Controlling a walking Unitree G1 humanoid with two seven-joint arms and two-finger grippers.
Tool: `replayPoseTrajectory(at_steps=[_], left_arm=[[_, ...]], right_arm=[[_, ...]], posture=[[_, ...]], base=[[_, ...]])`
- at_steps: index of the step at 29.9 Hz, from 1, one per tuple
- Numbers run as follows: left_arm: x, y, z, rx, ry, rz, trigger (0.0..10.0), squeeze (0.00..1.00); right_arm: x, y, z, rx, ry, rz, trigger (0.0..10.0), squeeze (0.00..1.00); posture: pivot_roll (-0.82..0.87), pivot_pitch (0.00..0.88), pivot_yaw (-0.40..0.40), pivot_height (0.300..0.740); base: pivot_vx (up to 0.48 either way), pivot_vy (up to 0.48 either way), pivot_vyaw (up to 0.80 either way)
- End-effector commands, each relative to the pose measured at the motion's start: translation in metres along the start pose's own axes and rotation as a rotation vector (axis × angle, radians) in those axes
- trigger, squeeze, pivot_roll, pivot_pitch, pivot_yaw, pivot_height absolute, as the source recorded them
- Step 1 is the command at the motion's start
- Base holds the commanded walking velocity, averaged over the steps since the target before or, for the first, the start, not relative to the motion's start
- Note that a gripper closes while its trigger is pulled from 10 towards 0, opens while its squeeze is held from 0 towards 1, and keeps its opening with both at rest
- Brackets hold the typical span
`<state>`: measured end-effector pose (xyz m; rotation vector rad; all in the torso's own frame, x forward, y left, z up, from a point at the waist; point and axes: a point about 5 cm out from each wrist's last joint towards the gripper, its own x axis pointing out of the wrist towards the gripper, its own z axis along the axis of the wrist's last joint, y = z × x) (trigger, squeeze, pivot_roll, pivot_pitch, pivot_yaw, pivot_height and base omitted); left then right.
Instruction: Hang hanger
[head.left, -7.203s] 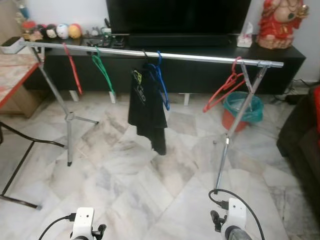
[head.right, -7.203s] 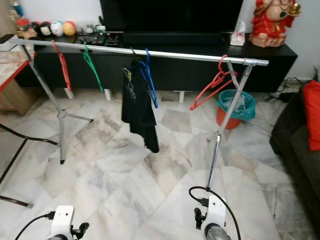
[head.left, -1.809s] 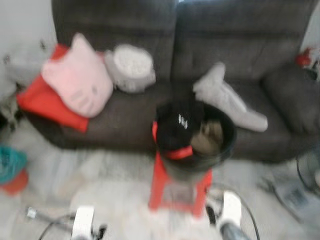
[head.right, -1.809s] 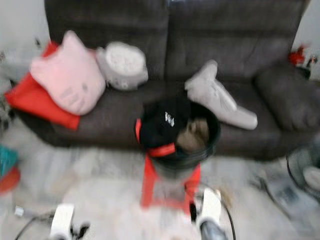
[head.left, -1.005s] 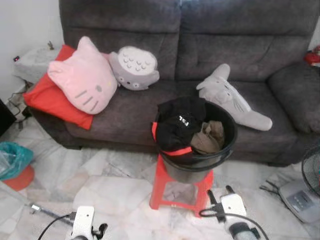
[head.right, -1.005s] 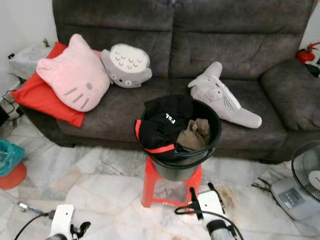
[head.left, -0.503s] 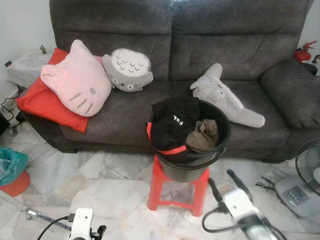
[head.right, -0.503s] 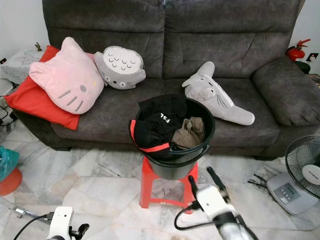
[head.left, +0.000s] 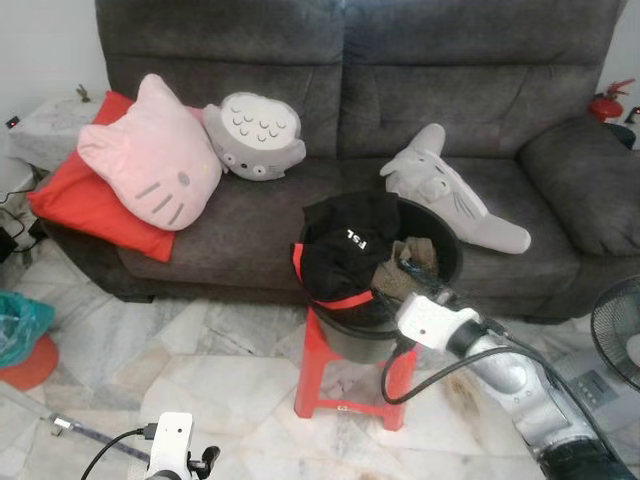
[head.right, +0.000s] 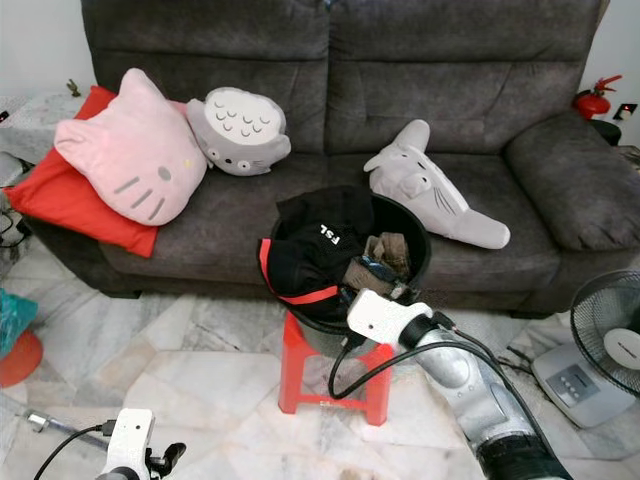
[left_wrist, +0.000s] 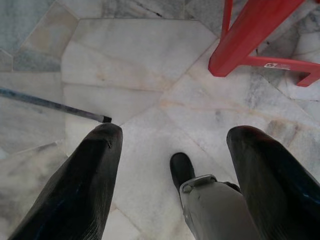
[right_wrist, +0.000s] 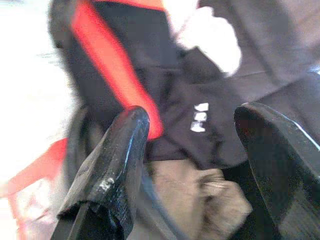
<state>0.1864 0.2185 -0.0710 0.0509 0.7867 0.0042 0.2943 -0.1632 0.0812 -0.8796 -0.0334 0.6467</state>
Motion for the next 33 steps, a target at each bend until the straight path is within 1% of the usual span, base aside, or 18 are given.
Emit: replayPoseTrajectory(at_steps=[1, 3, 6, 7, 11, 13, 15, 17, 22, 29, 33], left_arm=[[-0.001, 0.002, -0.004, 0.010, 0.019, 0.009, 10.0, 0.00], [-0.001, 0.003, -0.003, 0.011, 0.019, 0.011, 10.0, 0.00], [-0.001, 0.007, -0.002, 0.004, 0.014, 0.021, 10.0, 0.00], [-0.002, 0.007, -0.002, 0.005, 0.015, 0.021, 10.0, 0.00], [-0.002, 0.007, -0.003, 0.008, 0.019, 0.021, 10.0, 0.00], [-0.002, 0.007, -0.003, 0.008, 0.019, 0.021, 10.0, 0.00], [-0.002, 0.006, -0.003, 0.008, 0.020, 0.019, 10.0, 0.00], [-0.001, 0.004, -0.003, 0.006, 0.017, 0.017, 10.0, 0.00], [-0.001, 0.003, -0.002, 0.005, 0.015, 0.015, 10.0, 0.00], [-0.001, 0.002, -0.003, 0.007, 0.016, 0.018, 10.0, 0.00], [-0.001, 0.003, -0.004, 0.008, 0.018, 0.021, 10.0, 0.00]], right_arm=[[0.005, 0.004, 0.001, -0.013, -0.005, 0.087, 10.0, 0.00], [0.007, 0.008, 0.004, 0.007, -0.019, 0.150, 10.0, 0.00], [0.007, 0.006, 0.008, 0.052, -0.044, 0.177, 10.0, 0.00], [0.006, 0.006, 0.008, 0.051, -0.044, 0.179, 10.0, 0.00], [0.007, 0.006, 0.006, 0.021, -0.036, 0.226, 10.0, 0.00], [0.008, 0.005, 0.006, 0.019, -0.034, 0.227, 10.0, 0.00], [0.012, 0.003, 0.004, 0.011, -0.021, 0.228, 10.0, 0.00], [0.017, 0.000, 0.001, -0.031, 0.008, 0.236, 10.0, 0.00], [0.024, -0.005, 0.001, -0.048, 0.024, 0.227, 10.0, 0.00], [0.038, -0.008, 0.005, -0.068, 0.021, 0.233, 10.0, 0.00], [0.043, -0.008, 0.008, -0.078, 0.012, 0.234, 10.0, 0.00]], posture=[[-0.09, 0.000, 0.021, 0.740], [-0.09, 0.000, 0.020, 0.740], [-0.08, 0.000, 0.017, 0.740], [-0.08, 0.000, 0.017, 0.740], [-0.09, 0.000, 0.022, 0.740], [-0.09, 0.000, 0.021, 0.740], [-0.09, 0.000, 0.020, 0.740], [-0.08, 0.000, 0.017, 0.740], [-0.08, 0.000, 0.016, 0.740], [-0.07, 0.000, 0.011, 0.740], [-0.07, 0.000, 0.012, 0.740]], base=[[0.000, 0.000, 0.00], [0.000, 0.000, 0.00], [0.000, 0.000, 0.00], [0.000, 0.000, 0.00], [0.000, 0.000, 0.00], [0.000, 0.000, 0.00], [0.000, 0.000, 0.00], [0.000, 0.000, 0.00], [0.000, 0.000, 0.00], [0.000, 0.000, 0.00], [0.000, 0.000, 0.00]])
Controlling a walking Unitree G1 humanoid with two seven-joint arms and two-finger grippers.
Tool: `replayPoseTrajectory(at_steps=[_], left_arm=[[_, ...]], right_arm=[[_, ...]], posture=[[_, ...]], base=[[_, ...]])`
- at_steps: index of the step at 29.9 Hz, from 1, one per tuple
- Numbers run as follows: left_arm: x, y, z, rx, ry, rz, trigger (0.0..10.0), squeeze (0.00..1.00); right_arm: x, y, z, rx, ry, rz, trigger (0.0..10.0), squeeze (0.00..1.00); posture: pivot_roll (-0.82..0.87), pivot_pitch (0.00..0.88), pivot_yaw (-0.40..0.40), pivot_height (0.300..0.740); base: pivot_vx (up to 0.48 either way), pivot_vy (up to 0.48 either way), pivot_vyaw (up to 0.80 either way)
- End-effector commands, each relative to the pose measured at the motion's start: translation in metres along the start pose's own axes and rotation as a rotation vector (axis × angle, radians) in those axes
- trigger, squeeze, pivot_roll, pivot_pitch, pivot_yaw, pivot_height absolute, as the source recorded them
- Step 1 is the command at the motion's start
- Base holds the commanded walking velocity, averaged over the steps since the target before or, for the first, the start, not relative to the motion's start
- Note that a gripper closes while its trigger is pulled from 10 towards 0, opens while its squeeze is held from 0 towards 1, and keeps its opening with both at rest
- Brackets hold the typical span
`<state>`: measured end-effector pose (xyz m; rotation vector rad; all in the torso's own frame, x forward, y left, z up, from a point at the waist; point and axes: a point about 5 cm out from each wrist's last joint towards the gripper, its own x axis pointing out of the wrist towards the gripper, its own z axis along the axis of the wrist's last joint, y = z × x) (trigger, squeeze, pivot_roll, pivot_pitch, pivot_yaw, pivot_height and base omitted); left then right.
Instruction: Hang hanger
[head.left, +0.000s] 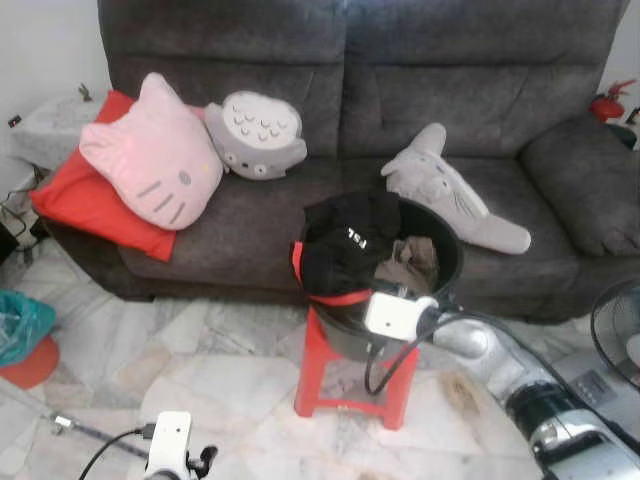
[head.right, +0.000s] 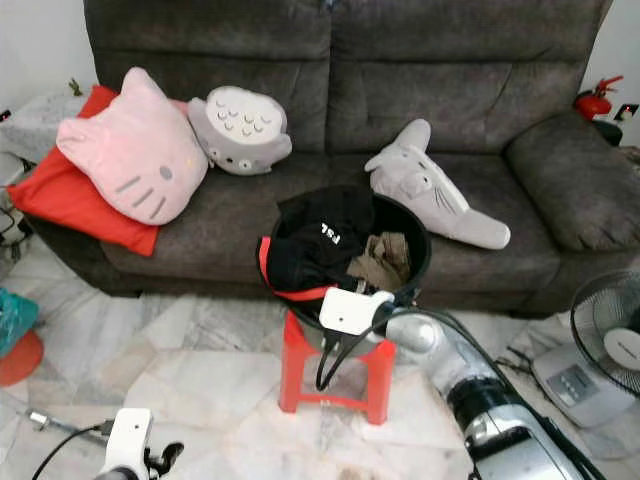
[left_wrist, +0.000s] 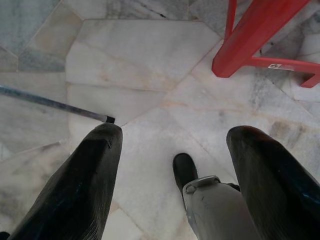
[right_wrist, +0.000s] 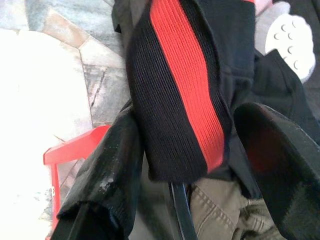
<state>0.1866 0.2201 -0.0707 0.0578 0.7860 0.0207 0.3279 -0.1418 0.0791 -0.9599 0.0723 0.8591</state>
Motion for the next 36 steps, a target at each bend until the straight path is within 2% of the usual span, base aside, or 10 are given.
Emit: replayPoseTrajectory(at_steps=[1, 2, 4, 20, 27, 29, 36], left_arm=[[-0.001, 0.001, -0.004, 0.009, 0.019, 0.004, 10.0, 0.00], [-0.001, 0.001, -0.004, 0.009, 0.019, 0.005, 10.0, 0.00], [-0.001, 0.001, -0.005, 0.011, 0.020, 0.005, 10.0, 0.00], [-0.001, 0.001, -0.004, 0.018, 0.022, 0.004, 10.0, 0.00], [-0.001, 0.001, -0.003, 0.017, 0.018, 0.006, 10.0, 0.00], [-0.001, 0.001, -0.002, 0.016, 0.016, 0.006, 10.0, 0.00], [0.000, -0.001, -0.003, 0.015, 0.018, 0.001, 10.0, 0.00]], right_arm=[[0.003, -0.003, 0.004, -0.019, -0.009, -0.002, 10.0, 0.00], [0.004, -0.003, 0.004, -0.021, -0.008, -0.002, 10.0, 0.00], [0.004, -0.006, 0.003, -0.021, -0.004, -0.023, 0.0, 0.00], [0.001, -0.013, -0.005, -0.032, 0.023, -0.063, 0.0, 0.00], [-0.005, -0.027, -0.010, -0.067, 0.054, -0.115, 0.0, 0.00], [-0.011, -0.037, -0.012, -0.079, 0.068, -0.151, 0.0, 0.00], [-0.015, -0.045, -0.009, -0.107, 0.052, -0.160, 0.0, 0.00]], posture=[[-0.07, 0.000, 0.012, 0.740], [-0.07, 0.000, 0.012, 0.740], [-0.07, 0.000, 0.012, 0.740], [-0.07, 0.000, 0.015, 0.740], [-0.07, 0.000, 0.014, 0.740], [-0.07, 0.000, 0.014, 0.740], [-0.08, 0.000, 0.009, 0.740]], base=[[0.000, 0.000, 0.00], [0.000, 0.000, 0.00], [0.000, 0.000, 0.00], [0.000, 0.000, 0.00], [0.000, 0.000, 0.00], [0.000, 0.000, 0.00], [0.000, 0.000, 0.00]])
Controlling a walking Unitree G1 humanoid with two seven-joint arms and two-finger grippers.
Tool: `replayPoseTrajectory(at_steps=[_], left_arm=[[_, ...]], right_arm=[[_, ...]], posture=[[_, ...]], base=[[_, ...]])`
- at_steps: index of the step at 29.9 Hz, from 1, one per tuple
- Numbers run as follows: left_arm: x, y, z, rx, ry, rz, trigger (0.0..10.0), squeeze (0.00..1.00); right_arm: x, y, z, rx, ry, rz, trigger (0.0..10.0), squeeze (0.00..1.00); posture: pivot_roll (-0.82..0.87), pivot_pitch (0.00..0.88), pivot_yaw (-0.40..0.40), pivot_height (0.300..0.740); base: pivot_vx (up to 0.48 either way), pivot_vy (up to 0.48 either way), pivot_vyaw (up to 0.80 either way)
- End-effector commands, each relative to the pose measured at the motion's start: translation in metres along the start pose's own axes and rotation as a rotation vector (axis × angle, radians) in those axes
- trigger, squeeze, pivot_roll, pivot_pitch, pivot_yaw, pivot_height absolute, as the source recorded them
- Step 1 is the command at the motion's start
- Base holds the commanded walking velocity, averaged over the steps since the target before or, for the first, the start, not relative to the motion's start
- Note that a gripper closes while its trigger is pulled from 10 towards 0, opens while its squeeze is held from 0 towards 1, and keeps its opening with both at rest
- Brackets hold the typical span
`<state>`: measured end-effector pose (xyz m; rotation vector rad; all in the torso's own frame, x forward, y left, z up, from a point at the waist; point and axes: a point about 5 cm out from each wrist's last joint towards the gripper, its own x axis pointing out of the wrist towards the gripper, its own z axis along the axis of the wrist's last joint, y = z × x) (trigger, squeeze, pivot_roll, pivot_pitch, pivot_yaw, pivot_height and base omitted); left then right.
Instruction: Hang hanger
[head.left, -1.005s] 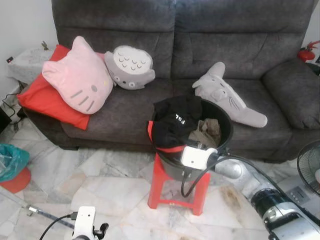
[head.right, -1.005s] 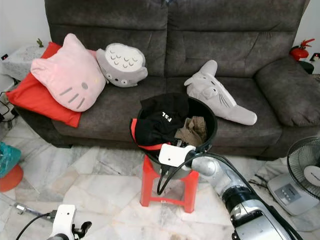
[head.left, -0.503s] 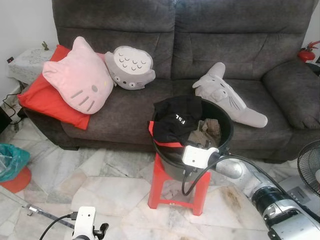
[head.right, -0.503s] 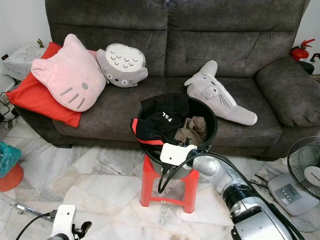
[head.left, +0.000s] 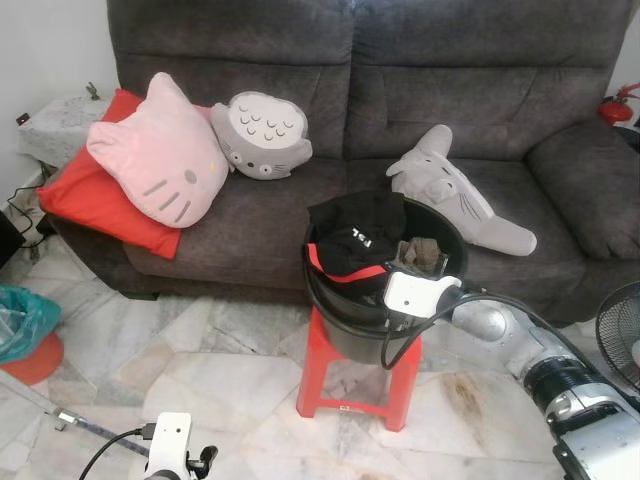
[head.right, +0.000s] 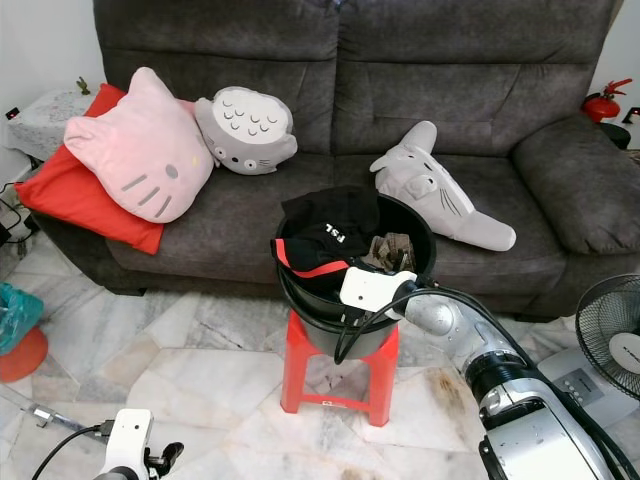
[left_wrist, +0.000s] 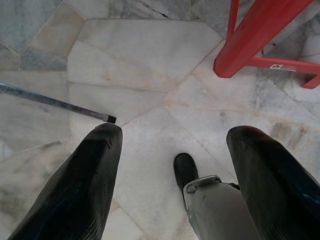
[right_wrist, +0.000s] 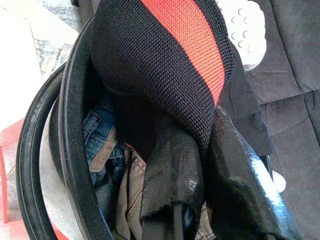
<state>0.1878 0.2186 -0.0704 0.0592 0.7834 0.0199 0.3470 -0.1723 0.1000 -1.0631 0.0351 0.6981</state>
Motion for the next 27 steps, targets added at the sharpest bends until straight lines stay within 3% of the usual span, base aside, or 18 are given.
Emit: replayPoseTrajectory(at_steps=[1, 4, 8, 10, 11, 14, 15, 19, 23, 24, 27], left_arm=[[-0.001, -0.001, -0.003, 0.012, 0.020, 0.000, 10.0, 0.00], [0.000, -0.001, -0.003, 0.009, 0.019, 0.000, 10.0, 0.00], [0.000, -0.003, -0.003, 0.010, 0.021, -0.006, 10.0, 0.00], [0.000, -0.005, -0.003, 0.010, 0.022, -0.009, 10.0, 0.00], [0.001, -0.007, -0.003, 0.008, 0.024, -0.012, 10.0, 0.00], [0.001, -0.007, -0.004, 0.008, 0.024, -0.013, 10.0, 0.00], [0.001, -0.007, -0.004, 0.000, 0.024, -0.012, 10.0, 0.00], [0.000, -0.008, -0.004, 0.002, 0.025, -0.012, 10.0, 0.00], [0.000, -0.008, -0.005, 0.002, 0.027, -0.010, 10.0, 0.00], [0.000, -0.007, -0.005, 0.003, 0.028, -0.008, 10.0, 0.00], [0.000, -0.006, -0.006, 0.004, 0.028, -0.007, 10.0, 0.00]], right_arm=[[-0.003, -0.017, 0.004, -0.028, -0.025, -0.032, 0.0, 0.00], [-0.012, -0.036, -0.002, -0.068, 0.006, -0.073, 0.0, 0.00], [-0.041, -0.089, -0.012, -0.208, 0.088, -0.154, 0.0, 0.00], [-0.049, -0.104, -0.013, -0.249, 0.113, -0.177, 0.0, 0.00], [-0.056, -0.117, -0.012, -0.290, 0.136, -0.189, 2.9, 0.00], [-0.058, -0.119, -0.012, -0.300, 0.140, -0.189, 2.9, 0.00], [-0.061, -0.129, -0.007, -0.319, 0.137, -0.204, 10.0, 0.00], [-0.064, -0.139, -0.002, -0.333, 0.124, -0.229, 10.0, 0.00], [-0.069, -0.162, 0.010, -0.399, 0.124, -0.328, 10.0, 0.00], [-0.073, -0.175, 0.017, -0.442, 0.122, -0.399, 10.0, 0.00], [-0.077, -0.188, 0.024, -0.481, 0.129, -0.462, 10.0, 0.00]], posture=[[-0.08, 0.000, 0.009, 0.740], [-0.08, 0.000, 0.009, 0.740], [-0.10, 0.000, 0.006, 0.740], [-0.11, 0.000, 0.005, 0.740], [-0.11, 0.000, 0.004, 0.740], [-0.11, 0.000, 0.003, 0.740], [-0.11, 0.000, 0.002, 0.740], [-0.11, 0.000, 0.001, 0.740], [-0.11, 0.000, 0.001, 0.740], [-0.11, 0.000, -0.002, 0.740], [-0.11, 0.000, -0.003, 0.740]], base=[[0.000, 0.000, 0.00], [0.000, 0.000, 0.00], [0.000, 0.000, 0.00], [0.000, 0.000, 0.00], [0.000, 0.000, 0.00], [0.000, 0.000, 0.00], [0.000, 0.000, 0.00], [0.000, 0.000, 0.00], [0.000, 0.000, 0.00], [0.000, 0.000, 0.00], [0.000, 0.000, 0.00]])
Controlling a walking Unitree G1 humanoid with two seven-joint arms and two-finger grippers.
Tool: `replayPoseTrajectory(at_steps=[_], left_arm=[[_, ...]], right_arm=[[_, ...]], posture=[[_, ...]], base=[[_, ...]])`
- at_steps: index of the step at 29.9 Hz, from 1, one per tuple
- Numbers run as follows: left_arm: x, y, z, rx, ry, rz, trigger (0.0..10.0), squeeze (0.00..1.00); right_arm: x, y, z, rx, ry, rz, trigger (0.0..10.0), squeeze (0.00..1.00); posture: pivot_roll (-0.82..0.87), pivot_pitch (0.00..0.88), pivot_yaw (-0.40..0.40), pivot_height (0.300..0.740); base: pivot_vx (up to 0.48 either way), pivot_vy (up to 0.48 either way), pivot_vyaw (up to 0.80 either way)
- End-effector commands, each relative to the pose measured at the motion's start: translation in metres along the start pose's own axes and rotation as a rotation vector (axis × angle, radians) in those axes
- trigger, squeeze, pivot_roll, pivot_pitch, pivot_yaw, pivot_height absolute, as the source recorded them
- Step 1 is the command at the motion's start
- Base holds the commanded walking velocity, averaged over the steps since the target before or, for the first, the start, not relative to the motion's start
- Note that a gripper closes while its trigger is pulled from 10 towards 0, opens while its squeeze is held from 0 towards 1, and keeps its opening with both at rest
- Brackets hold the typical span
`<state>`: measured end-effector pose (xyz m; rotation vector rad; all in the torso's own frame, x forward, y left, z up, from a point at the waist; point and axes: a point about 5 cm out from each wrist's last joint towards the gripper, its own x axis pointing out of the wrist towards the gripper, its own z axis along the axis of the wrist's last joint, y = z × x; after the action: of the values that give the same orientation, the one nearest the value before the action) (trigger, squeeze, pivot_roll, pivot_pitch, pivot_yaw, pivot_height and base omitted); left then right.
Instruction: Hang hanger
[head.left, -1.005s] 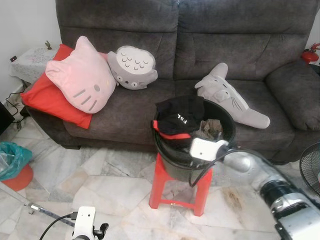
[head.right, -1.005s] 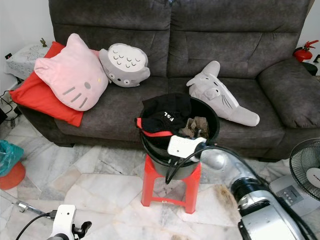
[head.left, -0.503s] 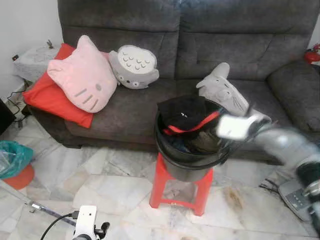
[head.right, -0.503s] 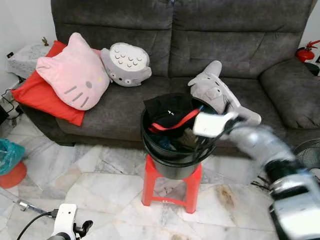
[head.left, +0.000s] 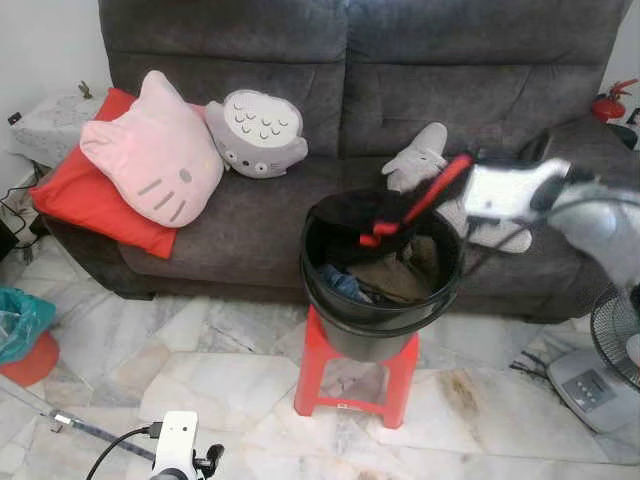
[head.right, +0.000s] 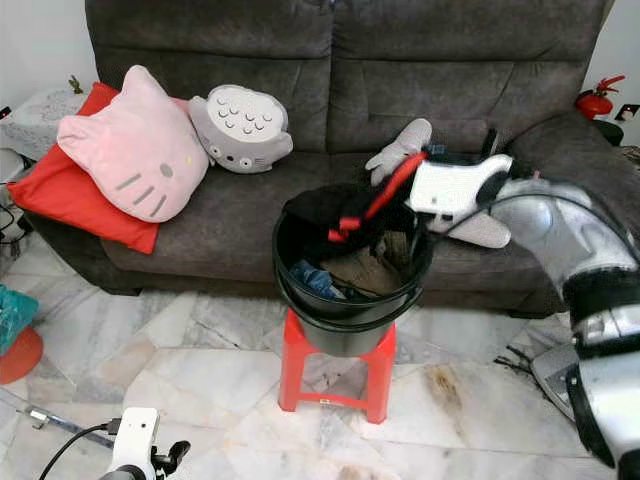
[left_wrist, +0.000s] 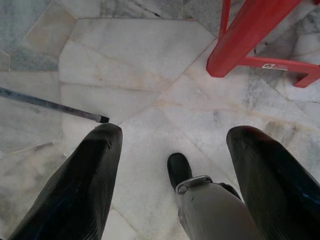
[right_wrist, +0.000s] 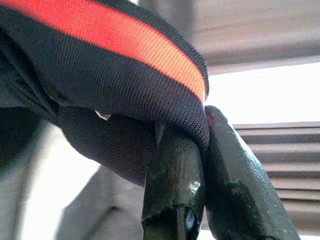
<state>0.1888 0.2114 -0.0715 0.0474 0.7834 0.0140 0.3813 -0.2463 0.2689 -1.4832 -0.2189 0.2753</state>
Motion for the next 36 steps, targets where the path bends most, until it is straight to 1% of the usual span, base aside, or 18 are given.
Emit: replayPoseTrajectory(at_steps=[1, 4, 12, 13, 14, 15, 18, 21, 22, 23, 25, 28, 29, 30, 32, 33, 34, 36], left_arm=[[-0.002, 0.001, -0.006, 0.013, 0.028, 0.004, 10.0, 0.00], [-0.002, 0.001, -0.006, 0.015, 0.028, 0.004, 10.0, 0.00], [-0.002, 0.001, -0.006, 0.015, 0.028, 0.004, 10.0, 0.00], [-0.002, 0.003, -0.005, 0.019, 0.026, 0.006, 10.0, 0.00], [-0.001, 0.005, -0.003, 0.025, 0.018, 0.007, 10.0, 0.00], [-0.001, 0.006, 0.000, 0.031, 0.006, 0.009, 10.0, 0.00], [0.000, 0.008, 0.004, 0.026, -0.007, 0.016, 10.0, 0.00], [0.000, 0.009, 0.004, 0.025, -0.007, 0.018, 10.0, 0.00], [0.000, 0.009, 0.002, 0.026, -0.001, 0.020, 10.0, 0.00], [0.000, 0.009, 0.002, 0.026, -0.001, 0.020, 10.0, 0.00], [-0.001, 0.009, 0.001, 0.026, 0.004, 0.022, 10.0, 0.00], [-0.001, 0.010, 0.000, 0.025, 0.007, 0.023, 10.0, 0.00], [-0.002, 0.010, -0.001, 0.024, 0.010, 0.023, 10.0, 0.00], [-0.002, 0.010, -0.001, 0.024, 0.010, 0.023, 10.0, 0.00], [-0.002, 0.009, -0.004, 0.021, 0.017, 0.022, 10.0, 0.00], [-0.002, 0.009, -0.004, 0.021, 0.017, 0.022, 10.0, 0.00], [-0.003, 0.009, -0.005, 0.020, 0.019, 0.021, 10.0, 0.00], [-0.003, 0.009, -0.006, 0.018, 0.021, 0.021, 10.0, 0.00]], right_arm=[[-0.001, -0.022, 0.001, -0.049, 0.007, -0.083, 10.0, 0.00], [0.001, -0.030, 0.004, -0.029, -0.003, -0.133, 10.0, 0.00], [0.001, -0.031, 0.005, -0.026, -0.004, -0.140, 10.0, 0.00], [0.005, -0.024, 0.013, 0.068, -0.048, -0.131, 10.0, 0.00], [0.008, -0.009, 0.020, 0.150, -0.083, -0.097, 10.0, 0.00], [0.011, 0.010, 0.030, 0.241, -0.126, -0.049, 10.0, 0.00], [0.012, 0.036, 0.045, 0.307, -0.167, 0.005, 10.0, 0.00], [0.013, 0.044, 0.060, 0.362, -0.222, 0.010, 10.0, 0.00], [0.014, 0.046, 0.072, 0.405, -0.265, 0.007, 10.0, 0.00], [0.014, 0.046, 0.072, 0.405, -0.265, 0.007, 10.0, 0.00], [0.014, 0.047, 0.082, 0.441, -0.303, 0.006, 10.0, 0.00], [0.013, 0.047, 0.088, 0.468, -0.327, 0.012, 10.0, 0.00], [0.012, 0.047, 0.096, 0.498, -0.358, 0.018, 10.0, 0.00], [0.012, 0.047, 0.096, 0.498, -0.358, 0.018, 10.0, 0.00], [0.005, 0.054, 0.124, 0.558, -0.462, 0.084, 10.0, 0.00], [0.005, 0.054, 0.124, 0.558, -0.462, 0.084, 10.0, 0.00], [0.000, 0.059, 0.137, 0.582, -0.513, 0.125, 10.0, 0.00], [-0.008, 0.064, 0.152, 0.616, -0.573, 0.180, 10.0, 0.00]], posture=[[-0.11, 0.000, -0.003, 0.740], [-0.10, 0.000, -0.003, 0.740], [-0.10, 0.000, -0.003, 0.740], [-0.10, 0.000, 0.001, 0.740], [-0.10, 0.000, 0.000, 0.740], [-0.10, 0.000, -0.002, 0.740], [-0.09, 0.000, -0.002, 0.740], [-0.10, 0.000, 0.002, 0.740], [-0.10, 0.000, 0.003, 0.740], [-0.10, 0.000, 0.003, 0.740], [-0.10, 0.000, 0.003, 0.740], [-0.10, 0.000, 0.003, 0.740], [-0.10, 0.000, 0.004, 0.740], [-0.10, 0.000, 0.004, 0.740], [-0.10, 0.000, 0.001, 0.740], [-0.10, 0.000, 0.001, 0.740], [-0.10, 0.000, 0.001, 0.740], [-0.10, 0.000, 0.002, 0.740]], base=[[0.000, 0.000, 0.00], [0.000, 0.000, 0.00], [0.000, 0.000, 0.00], [0.000, 0.000, 0.00], [0.000, 0.000, 0.00], [0.000, 0.000, 0.00], [0.000, 0.000, 0.00], [0.000, 0.000, 0.00], [0.000, 0.000, 0.00], [0.000, 0.000, 0.00], [0.000, 0.000, 0.00], [0.000, 0.000, 0.00], [0.000, 0.000, 0.00], [0.000, 0.000, 0.00], [0.000, 0.000, 0.00], [0.000, 0.000, 0.00], [0.000, 0.000, 0.00], [0.000, 0.000, 0.00]])
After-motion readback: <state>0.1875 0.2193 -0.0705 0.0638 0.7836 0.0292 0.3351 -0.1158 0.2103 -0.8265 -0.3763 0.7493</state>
